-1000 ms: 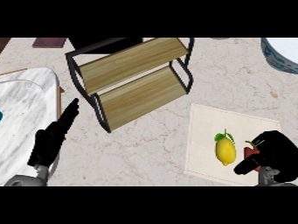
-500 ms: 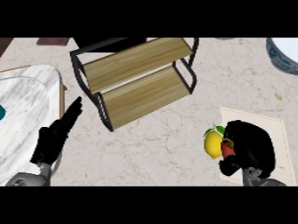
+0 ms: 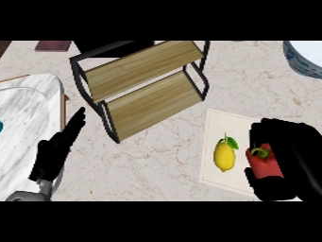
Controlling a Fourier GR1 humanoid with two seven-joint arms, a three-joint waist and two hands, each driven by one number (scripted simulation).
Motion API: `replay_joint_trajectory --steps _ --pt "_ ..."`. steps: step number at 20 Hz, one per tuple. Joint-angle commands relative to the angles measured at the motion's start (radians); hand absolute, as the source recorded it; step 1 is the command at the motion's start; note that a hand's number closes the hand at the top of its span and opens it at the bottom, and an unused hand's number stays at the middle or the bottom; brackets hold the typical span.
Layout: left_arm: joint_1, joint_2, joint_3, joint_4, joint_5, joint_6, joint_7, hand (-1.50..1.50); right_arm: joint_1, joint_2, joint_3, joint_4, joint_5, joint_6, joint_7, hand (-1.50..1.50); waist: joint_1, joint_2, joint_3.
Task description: Pick the bell pepper from the placemat and place it in the tiered shelf
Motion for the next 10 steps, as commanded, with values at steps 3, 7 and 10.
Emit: replay_joint_trajectory --steps 3,7,10 --pt "0.038 -0.02 -0.011 0.04 -0.001 -0.014 -0.012 0.0 -0.184 0.121 -0.133 -0.13 -0.127 0.018 0.095 1.5 0.008 0.008 -0.007" --pt "-0.002 -0.044 -0.004 0.08 -0.017 -0.004 -0.022 0.0 -0.382 0.147 -0.241 -0.079 -0.21 0.053 0.169 1.5 0.008 0.01 -0.008" --pt "0.026 -0.051 -0.015 0.056 -0.028 0.0 -0.004 0.0 -0.567 0.159 -0.258 -0.002 -0.215 0.09 0.275 1.5 0.015 0.009 -0.008"
